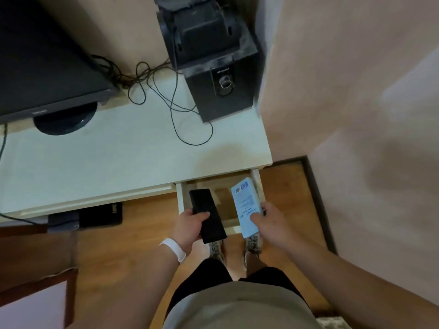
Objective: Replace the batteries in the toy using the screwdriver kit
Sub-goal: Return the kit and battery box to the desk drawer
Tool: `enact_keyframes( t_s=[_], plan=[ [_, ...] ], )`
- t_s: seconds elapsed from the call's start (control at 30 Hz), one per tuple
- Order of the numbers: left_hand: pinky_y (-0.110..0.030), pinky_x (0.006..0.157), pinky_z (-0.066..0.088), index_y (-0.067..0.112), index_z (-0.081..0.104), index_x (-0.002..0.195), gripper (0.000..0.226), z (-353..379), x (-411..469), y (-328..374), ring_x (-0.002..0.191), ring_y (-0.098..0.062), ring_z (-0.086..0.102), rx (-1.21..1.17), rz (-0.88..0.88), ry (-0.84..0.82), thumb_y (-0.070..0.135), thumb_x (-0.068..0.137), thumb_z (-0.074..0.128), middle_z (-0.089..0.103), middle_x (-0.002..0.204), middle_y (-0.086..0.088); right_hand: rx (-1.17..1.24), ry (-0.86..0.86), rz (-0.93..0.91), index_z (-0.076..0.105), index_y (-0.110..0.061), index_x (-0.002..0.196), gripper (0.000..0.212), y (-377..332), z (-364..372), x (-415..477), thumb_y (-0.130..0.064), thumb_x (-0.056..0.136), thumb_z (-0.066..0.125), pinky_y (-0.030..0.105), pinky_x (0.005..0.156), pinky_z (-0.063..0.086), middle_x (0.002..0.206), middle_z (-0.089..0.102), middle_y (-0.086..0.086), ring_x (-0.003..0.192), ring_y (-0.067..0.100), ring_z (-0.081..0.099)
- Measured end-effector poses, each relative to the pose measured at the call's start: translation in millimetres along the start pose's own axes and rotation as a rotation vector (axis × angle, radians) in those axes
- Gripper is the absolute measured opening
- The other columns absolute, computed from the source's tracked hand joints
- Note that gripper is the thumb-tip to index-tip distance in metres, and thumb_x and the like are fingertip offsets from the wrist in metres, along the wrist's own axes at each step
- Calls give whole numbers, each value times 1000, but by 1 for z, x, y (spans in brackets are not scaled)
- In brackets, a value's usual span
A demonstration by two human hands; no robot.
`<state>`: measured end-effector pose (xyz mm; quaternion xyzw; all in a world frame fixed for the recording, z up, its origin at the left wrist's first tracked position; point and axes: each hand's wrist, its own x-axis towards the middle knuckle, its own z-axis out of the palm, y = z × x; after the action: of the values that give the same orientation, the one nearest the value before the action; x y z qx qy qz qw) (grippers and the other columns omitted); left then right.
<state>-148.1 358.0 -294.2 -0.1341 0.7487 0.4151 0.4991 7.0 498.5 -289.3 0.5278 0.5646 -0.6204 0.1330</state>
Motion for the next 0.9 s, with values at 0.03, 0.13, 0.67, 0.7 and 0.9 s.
enact_keyframes(
  t_s=[0.03, 0.13, 0.67, 0.7, 0.9],
  plan=[
    [-32, 62, 57, 12, 58, 115, 20, -1, 8, 0, 89, -24, 69, 7, -9, 9, 9, 95, 58, 70, 104, -11, -16, -3, 3, 46, -19, 116, 21, -2, 3, 7, -21, 96, 51, 31, 69, 60, 118, 60, 2, 97, 19, 64],
    [-35, 68, 59, 9, 58, 118, 24, 0, 32, 1, 89, -25, 70, 30, -48, 4, 10, 95, 57, 70, 105, -13, 0, 1, 32, 45, -21, 113, 19, -4, 12, 30, -21, 96, 54, 27, 67, 59, 118, 58, 0, 101, 20, 61],
    [-41, 89, 54, 11, 56, 125, 32, 15, 126, -10, 97, -30, 64, 227, 49, 94, 12, 93, 59, 67, 106, -10, -107, 78, 46, 44, -16, 126, 32, -3, 49, 119, -13, 96, 53, 19, 63, 48, 128, 57, 7, 112, 26, 59],
    [-39, 87, 54, 11, 56, 125, 32, 16, 129, -12, 97, -30, 64, 242, 54, 89, 11, 94, 58, 66, 106, -11, -127, 75, 52, 43, -16, 126, 32, -1, 50, 121, -11, 96, 52, 19, 63, 49, 130, 57, 8, 114, 28, 58],
    [-31, 73, 49, 14, 51, 128, 37, 19, 129, -17, 97, -26, 63, 341, 118, 92, 4, 92, 51, 63, 105, -5, -192, 57, 39, 43, -13, 130, 36, 5, 51, 125, -10, 94, 49, 28, 74, 53, 132, 56, 7, 107, 24, 57]
  ],
)
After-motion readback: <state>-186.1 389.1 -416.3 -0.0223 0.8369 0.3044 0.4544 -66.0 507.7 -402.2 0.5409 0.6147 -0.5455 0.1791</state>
